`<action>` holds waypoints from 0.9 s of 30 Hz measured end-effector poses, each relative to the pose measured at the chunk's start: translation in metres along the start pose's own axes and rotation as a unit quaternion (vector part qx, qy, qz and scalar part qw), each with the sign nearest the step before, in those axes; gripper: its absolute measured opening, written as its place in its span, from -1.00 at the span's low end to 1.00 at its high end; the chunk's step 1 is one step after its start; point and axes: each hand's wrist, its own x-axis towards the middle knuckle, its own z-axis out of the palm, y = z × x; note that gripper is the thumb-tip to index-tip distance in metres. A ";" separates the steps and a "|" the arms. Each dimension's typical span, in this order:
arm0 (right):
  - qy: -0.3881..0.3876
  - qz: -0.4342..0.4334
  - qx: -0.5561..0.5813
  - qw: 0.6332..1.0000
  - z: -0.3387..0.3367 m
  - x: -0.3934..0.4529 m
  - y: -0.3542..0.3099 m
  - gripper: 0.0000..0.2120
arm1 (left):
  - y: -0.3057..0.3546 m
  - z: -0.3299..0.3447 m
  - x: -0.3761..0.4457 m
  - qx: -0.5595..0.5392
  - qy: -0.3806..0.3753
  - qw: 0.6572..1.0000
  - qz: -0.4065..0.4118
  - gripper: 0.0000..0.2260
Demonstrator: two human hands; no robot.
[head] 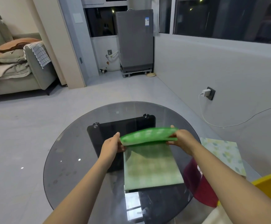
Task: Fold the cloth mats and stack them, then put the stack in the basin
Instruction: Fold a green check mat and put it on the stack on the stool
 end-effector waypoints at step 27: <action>-0.005 -0.251 -0.620 0.743 0.050 -0.037 0.039 -0.55 | -0.034 0.038 -0.025 0.605 -0.102 0.734 0.293 -0.50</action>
